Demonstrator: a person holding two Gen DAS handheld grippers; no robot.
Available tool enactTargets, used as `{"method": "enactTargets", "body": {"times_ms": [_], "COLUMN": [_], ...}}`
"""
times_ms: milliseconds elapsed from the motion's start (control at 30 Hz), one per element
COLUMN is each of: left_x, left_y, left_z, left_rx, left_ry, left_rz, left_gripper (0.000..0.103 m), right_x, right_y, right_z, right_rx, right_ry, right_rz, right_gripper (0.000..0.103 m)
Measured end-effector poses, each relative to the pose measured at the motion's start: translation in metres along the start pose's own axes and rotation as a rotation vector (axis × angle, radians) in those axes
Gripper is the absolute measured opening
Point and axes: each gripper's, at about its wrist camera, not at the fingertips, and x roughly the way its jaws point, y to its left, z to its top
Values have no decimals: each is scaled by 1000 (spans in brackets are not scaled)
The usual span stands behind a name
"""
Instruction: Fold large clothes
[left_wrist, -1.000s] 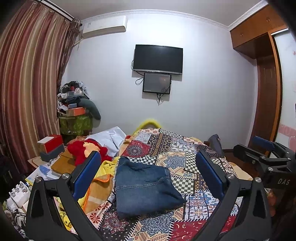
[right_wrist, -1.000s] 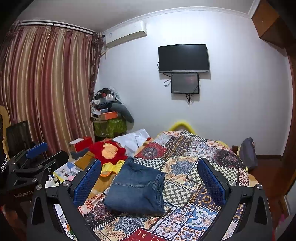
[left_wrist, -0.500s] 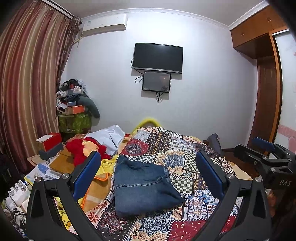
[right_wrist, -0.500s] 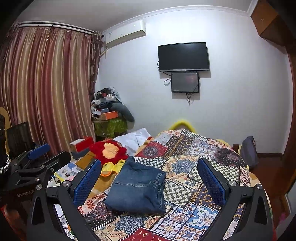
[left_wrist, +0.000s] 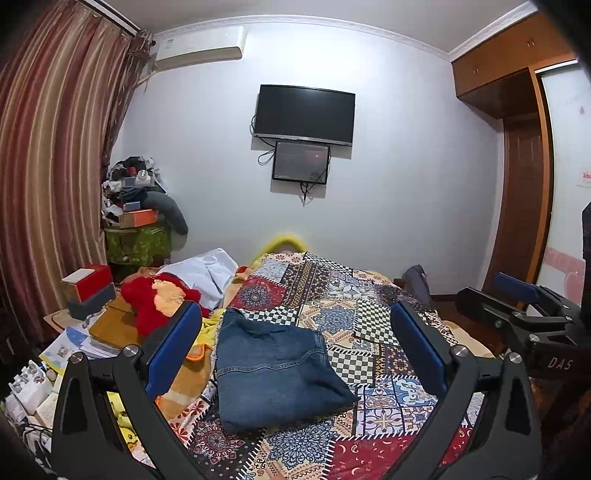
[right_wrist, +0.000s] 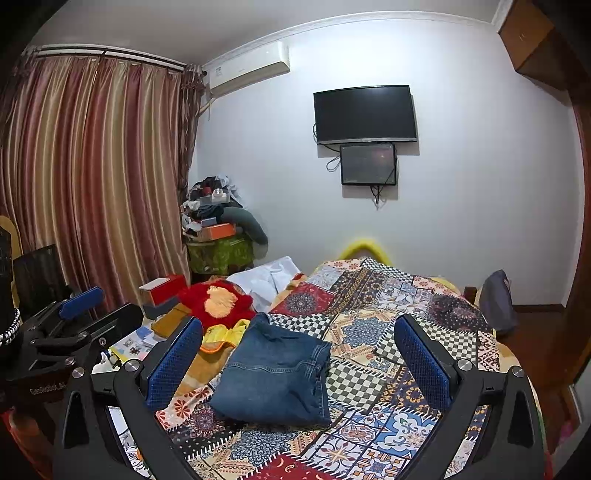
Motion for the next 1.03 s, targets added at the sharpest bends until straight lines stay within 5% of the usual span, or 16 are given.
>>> {"method": "enactTargets", "body": {"times_ms": [1033], "left_x": [5], "left_y": [2], "left_z": [-1], "left_rx": [-31], "left_ry": [28], "left_rz": [-28], "left_gripper": [103], "right_x": [-1], "right_y": [3], "right_z": [0], "right_rx": [18], "right_ry": [7], "right_rz": [-10], "right_gripper": [103]}}
